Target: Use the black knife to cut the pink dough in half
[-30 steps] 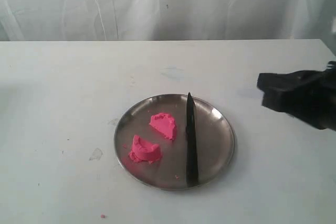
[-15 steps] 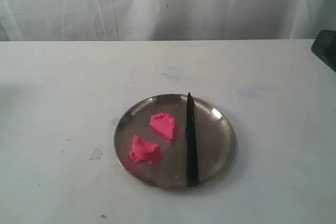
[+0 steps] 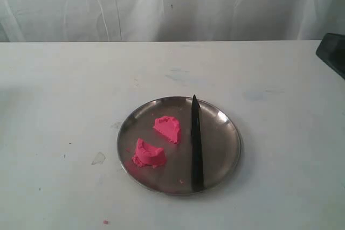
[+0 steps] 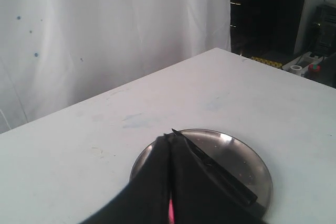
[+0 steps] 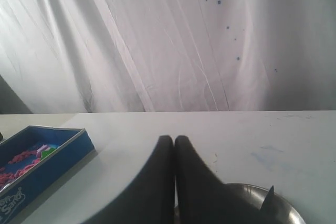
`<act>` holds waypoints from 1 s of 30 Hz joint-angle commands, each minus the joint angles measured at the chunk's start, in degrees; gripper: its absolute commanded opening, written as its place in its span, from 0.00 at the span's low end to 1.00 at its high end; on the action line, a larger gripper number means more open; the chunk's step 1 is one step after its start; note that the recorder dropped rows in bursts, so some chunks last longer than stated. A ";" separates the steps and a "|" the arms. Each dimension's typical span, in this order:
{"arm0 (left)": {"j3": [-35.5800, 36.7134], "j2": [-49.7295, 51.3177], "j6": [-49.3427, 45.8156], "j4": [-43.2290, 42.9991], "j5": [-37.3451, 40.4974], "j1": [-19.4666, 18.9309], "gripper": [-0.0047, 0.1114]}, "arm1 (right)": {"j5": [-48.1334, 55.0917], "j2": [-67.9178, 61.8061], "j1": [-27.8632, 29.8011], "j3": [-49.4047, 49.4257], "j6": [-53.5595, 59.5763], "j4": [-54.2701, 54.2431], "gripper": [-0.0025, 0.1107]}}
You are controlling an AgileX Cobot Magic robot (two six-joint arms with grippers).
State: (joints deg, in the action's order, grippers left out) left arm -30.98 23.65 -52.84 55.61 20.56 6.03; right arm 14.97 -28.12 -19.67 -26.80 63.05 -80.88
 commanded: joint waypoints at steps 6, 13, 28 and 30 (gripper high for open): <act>0.36 -0.34 -0.06 0.86 -0.19 -0.22 0.04 | -5.39 1.59 0.35 0.76 -0.19 2.21 0.02; 0.36 -0.34 -0.06 0.86 0.13 -0.22 0.04 | -7.36 7.35 0.35 6.52 -52.62 52.43 0.02; 0.36 -0.34 -0.06 0.86 0.26 -0.22 0.04 | -15.59 21.72 0.35 26.80 -67.82 76.74 0.02; 0.36 -0.34 -0.06 0.86 0.26 -0.22 0.04 | -14.45 24.31 0.35 26.80 -67.82 76.85 0.02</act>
State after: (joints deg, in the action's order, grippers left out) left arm -30.98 23.65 -52.84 55.61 20.47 6.03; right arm -1.41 -6.94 -19.67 -0.30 -4.47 -5.65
